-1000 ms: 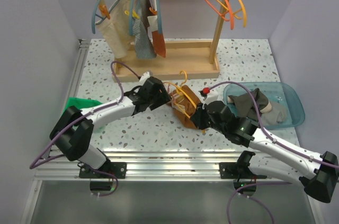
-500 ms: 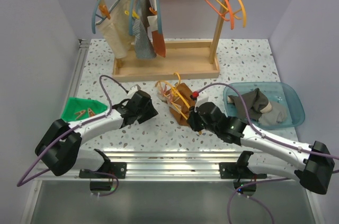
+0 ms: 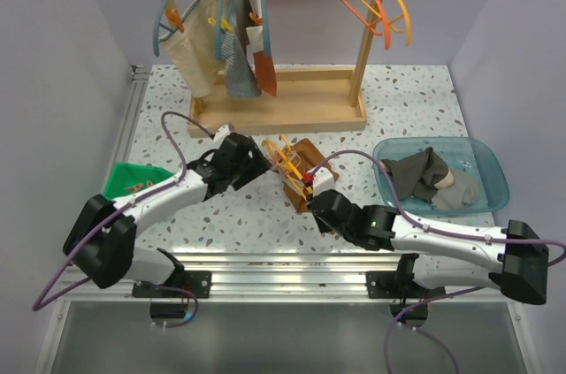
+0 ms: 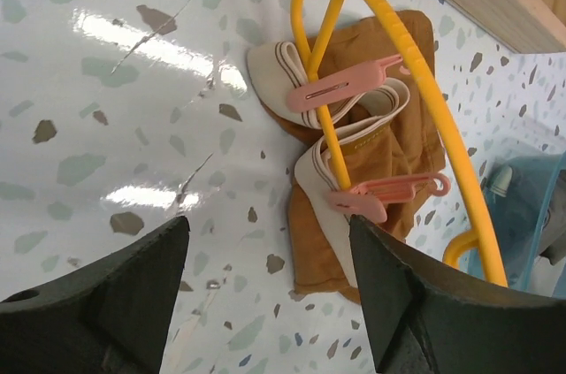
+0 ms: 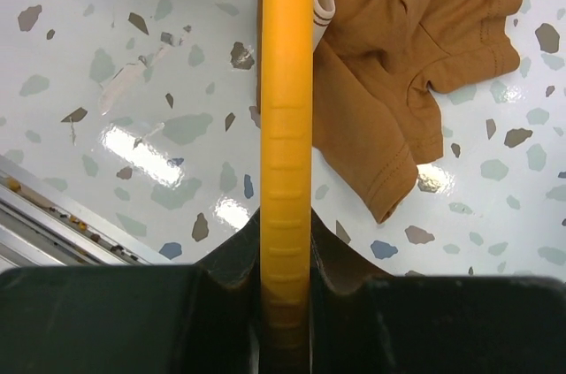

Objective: Remove the underwear clipped to the hanger

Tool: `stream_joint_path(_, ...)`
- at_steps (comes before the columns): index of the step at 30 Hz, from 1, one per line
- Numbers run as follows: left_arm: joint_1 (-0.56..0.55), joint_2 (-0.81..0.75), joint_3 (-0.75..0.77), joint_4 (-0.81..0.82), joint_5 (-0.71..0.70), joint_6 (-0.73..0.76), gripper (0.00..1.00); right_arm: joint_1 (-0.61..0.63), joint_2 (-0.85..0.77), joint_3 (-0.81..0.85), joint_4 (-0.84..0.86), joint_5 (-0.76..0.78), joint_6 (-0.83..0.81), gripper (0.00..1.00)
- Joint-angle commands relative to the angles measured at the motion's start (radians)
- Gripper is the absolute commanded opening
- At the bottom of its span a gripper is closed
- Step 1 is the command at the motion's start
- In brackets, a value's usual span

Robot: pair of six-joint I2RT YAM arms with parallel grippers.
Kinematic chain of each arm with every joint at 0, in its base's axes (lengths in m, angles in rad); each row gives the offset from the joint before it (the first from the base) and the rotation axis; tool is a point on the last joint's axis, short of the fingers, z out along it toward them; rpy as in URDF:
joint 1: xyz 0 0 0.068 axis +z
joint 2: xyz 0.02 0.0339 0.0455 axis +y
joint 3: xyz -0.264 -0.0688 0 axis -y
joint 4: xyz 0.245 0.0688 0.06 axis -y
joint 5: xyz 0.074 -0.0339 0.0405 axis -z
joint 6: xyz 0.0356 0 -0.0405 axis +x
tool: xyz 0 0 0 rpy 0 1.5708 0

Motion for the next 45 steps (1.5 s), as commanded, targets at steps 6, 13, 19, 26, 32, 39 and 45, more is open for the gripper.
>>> stream_joint_path(6, 0.005, 0.138, 0.129, 0.056, 0.024, 0.054, 0.77, 0.009, 0.017, 0.067, -0.010, 0.030, 0.002, 0.00)
stream_joint_path(13, 0.005, 0.171, 0.156, 0.102, 0.036, 0.043, 0.77, 0.009, 0.017, 0.072, -0.008, 0.009, 0.045, 0.00)
stream_joint_path(19, 0.004, 0.154, 0.119, 0.148, 0.055, 0.043, 0.76, 0.009, 0.007, 0.075, -0.014, -0.014, 0.070, 0.00)
stream_joint_path(26, -0.012, 0.220, 0.103, 0.152, 0.133, 0.054, 0.53, 0.009, 0.022, 0.096, -0.005, -0.027, 0.088, 0.00)
stream_joint_path(32, -0.015, 0.204, 0.057, 0.199, 0.156, 0.046, 0.45, 0.009, 0.051, 0.131, 0.001, -0.040, 0.099, 0.00)
stream_joint_path(39, -0.015, 0.209, 0.054, 0.168, 0.147, 0.056, 0.14, 0.009, 0.050, 0.145, 0.007, -0.053, 0.119, 0.00)
stream_joint_path(45, -0.013, 0.186, 0.020, 0.170, 0.122, 0.043, 0.00, 0.009, 0.016, 0.173, -0.030, -0.063, 0.198, 0.00)
